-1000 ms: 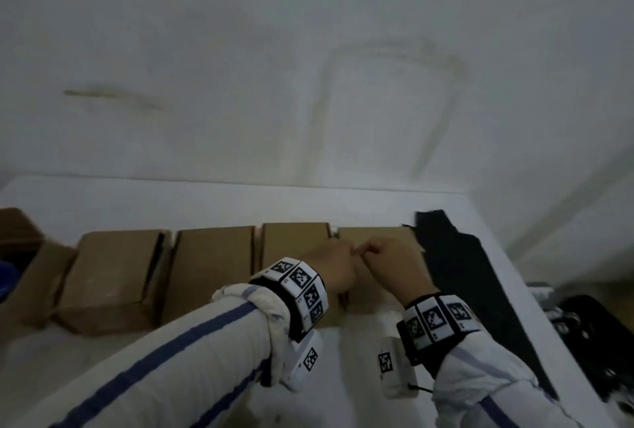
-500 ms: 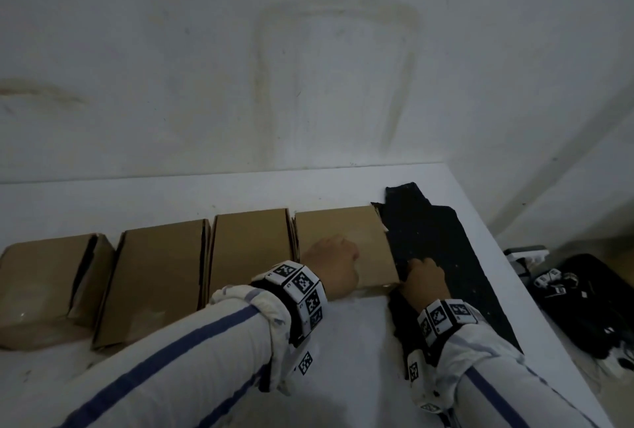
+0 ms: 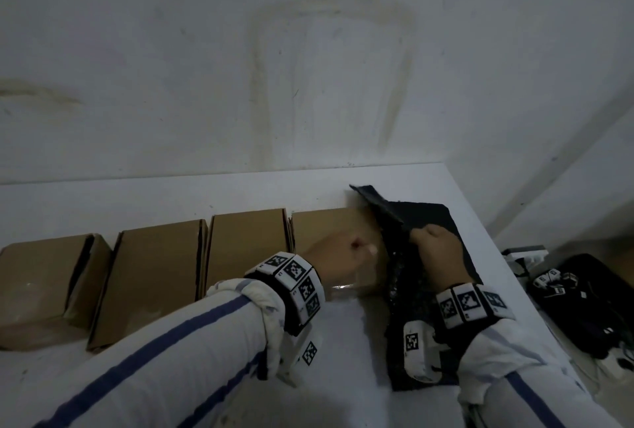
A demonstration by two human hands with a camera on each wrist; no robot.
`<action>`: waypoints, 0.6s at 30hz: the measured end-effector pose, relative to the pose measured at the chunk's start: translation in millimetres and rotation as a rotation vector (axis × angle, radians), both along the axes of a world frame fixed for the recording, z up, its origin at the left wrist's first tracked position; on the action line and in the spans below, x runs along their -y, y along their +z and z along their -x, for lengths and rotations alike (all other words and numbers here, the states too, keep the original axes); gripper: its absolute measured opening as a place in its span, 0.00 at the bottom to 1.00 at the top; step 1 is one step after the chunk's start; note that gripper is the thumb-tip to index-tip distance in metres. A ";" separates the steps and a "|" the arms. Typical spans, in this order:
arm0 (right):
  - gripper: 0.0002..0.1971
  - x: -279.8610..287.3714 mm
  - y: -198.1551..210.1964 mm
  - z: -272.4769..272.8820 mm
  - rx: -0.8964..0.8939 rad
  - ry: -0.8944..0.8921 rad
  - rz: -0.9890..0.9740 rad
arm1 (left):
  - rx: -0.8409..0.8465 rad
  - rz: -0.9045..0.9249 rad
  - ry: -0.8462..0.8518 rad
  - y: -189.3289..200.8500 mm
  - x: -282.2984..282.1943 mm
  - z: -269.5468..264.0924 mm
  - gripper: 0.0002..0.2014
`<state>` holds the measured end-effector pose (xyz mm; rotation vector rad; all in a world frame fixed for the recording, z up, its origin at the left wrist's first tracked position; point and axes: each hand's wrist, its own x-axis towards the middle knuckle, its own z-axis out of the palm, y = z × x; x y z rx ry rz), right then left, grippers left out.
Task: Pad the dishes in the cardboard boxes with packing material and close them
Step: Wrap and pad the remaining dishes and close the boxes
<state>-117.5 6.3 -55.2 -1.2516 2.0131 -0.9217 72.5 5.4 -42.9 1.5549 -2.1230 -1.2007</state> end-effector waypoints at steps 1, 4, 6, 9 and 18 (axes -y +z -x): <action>0.12 0.8 6.8 -10.1 0.015 0.035 0.012 | -0.088 -0.042 0.020 3.4 -1.1 1.0 0.19; 0.09 3.0 25.0 -48.0 0.016 0.186 0.004 | -0.384 -0.194 0.051 18.6 -3.3 -4.1 0.17; 0.09 3.4 31.0 -70.2 0.069 0.220 0.020 | -0.463 -0.223 0.064 21.4 0.8 -18.3 0.16; 0.07 3.4 35.0 -93.6 0.101 0.296 0.098 | -0.387 -0.153 0.202 22.1 7.7 -46.0 0.15; 0.49 3.9 54.5 -184.6 0.071 0.959 -0.165 | -0.603 -0.192 0.517 50.8 -19.5 -167.1 0.21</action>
